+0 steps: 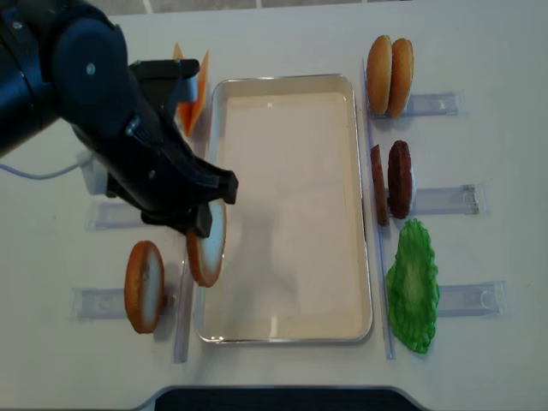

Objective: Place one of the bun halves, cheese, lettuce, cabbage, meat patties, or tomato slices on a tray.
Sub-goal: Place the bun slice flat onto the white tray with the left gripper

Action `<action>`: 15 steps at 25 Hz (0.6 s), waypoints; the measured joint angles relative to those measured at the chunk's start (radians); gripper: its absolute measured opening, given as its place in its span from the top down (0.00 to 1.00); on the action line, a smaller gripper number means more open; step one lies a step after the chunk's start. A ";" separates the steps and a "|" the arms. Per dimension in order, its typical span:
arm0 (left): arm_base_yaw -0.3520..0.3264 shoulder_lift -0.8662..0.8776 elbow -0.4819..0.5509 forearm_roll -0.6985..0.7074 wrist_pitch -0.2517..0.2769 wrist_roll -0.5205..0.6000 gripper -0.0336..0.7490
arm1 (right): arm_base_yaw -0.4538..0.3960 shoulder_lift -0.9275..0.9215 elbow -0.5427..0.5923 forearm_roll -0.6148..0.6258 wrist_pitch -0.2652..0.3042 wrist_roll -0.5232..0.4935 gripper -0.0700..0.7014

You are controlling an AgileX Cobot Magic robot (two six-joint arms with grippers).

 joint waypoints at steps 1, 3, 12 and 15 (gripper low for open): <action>0.000 0.000 0.000 0.001 -0.019 0.000 0.77 | 0.000 0.000 0.000 0.000 0.000 0.000 0.37; 0.000 0.000 0.000 0.005 -0.062 0.001 0.77 | 0.000 0.000 0.000 0.000 0.000 0.000 0.37; 0.000 0.003 0.024 -0.109 -0.302 0.011 0.77 | 0.000 0.000 0.000 0.000 0.000 0.000 0.37; 0.000 0.022 0.048 -0.173 -0.320 0.050 0.77 | 0.000 0.000 0.000 0.000 0.000 0.000 0.37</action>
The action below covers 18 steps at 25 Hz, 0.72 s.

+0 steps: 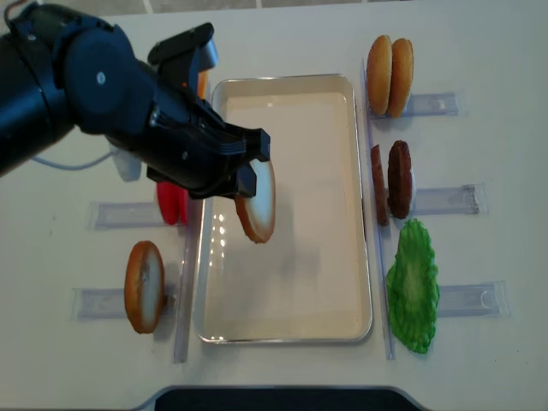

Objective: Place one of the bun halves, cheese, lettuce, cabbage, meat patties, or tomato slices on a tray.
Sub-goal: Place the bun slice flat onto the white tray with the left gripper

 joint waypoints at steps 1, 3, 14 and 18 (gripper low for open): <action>0.000 0.007 0.012 -0.019 -0.009 0.012 0.77 | 0.000 0.000 0.000 0.000 0.000 0.000 0.37; 0.000 0.021 0.034 -0.060 -0.030 0.040 0.77 | 0.000 0.000 0.000 0.000 0.000 0.000 0.37; 0.016 0.153 0.065 -0.337 -0.122 0.282 0.77 | 0.000 0.000 0.000 0.000 0.000 0.000 0.37; 0.020 0.190 0.065 -0.376 -0.126 0.328 0.77 | 0.000 0.000 0.000 0.000 0.000 0.000 0.37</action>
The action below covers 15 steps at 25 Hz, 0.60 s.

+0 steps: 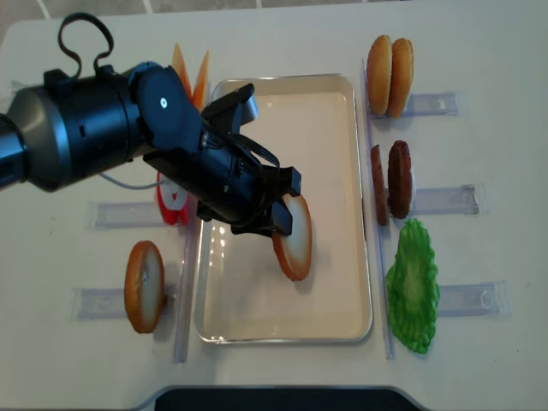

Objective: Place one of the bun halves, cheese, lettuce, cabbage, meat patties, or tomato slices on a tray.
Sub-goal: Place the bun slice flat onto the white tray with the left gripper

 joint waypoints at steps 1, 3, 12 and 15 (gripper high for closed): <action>0.007 0.008 0.000 -0.016 0.000 0.017 0.77 | 0.000 0.000 0.000 0.000 0.000 0.000 0.37; 0.016 0.022 0.000 -0.032 0.001 0.042 0.77 | 0.000 0.000 0.000 0.001 0.000 0.000 0.37; 0.054 0.048 0.000 -0.113 0.011 0.143 0.77 | 0.000 0.000 0.000 0.001 0.000 0.000 0.37; 0.054 0.065 0.000 -0.177 0.012 0.194 0.77 | 0.000 0.000 0.000 0.001 0.000 0.000 0.37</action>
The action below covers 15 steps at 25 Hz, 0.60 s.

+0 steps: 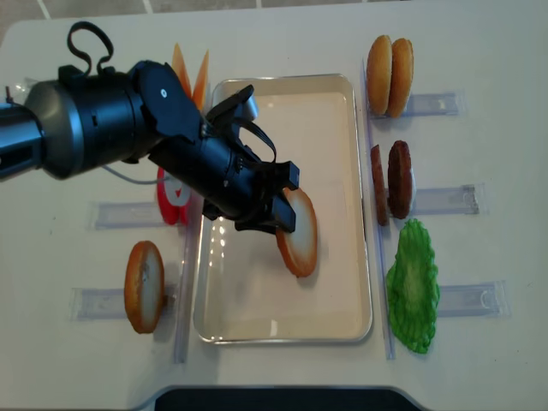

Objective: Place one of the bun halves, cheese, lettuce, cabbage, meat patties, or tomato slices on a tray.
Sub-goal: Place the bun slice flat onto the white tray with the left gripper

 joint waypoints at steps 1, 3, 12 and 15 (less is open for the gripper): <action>0.000 0.005 0.000 -0.009 0.001 0.008 0.77 | 0.000 0.000 0.000 0.000 0.000 0.000 0.37; 0.000 0.016 0.000 -0.014 0.009 0.020 0.77 | 0.000 0.000 0.000 0.000 0.000 0.000 0.37; 0.000 0.041 0.000 -0.015 0.033 0.026 0.77 | 0.000 0.000 0.000 0.000 0.000 0.000 0.37; 0.000 0.041 0.000 -0.013 0.037 0.026 0.77 | 0.000 0.000 0.000 0.000 0.000 0.000 0.37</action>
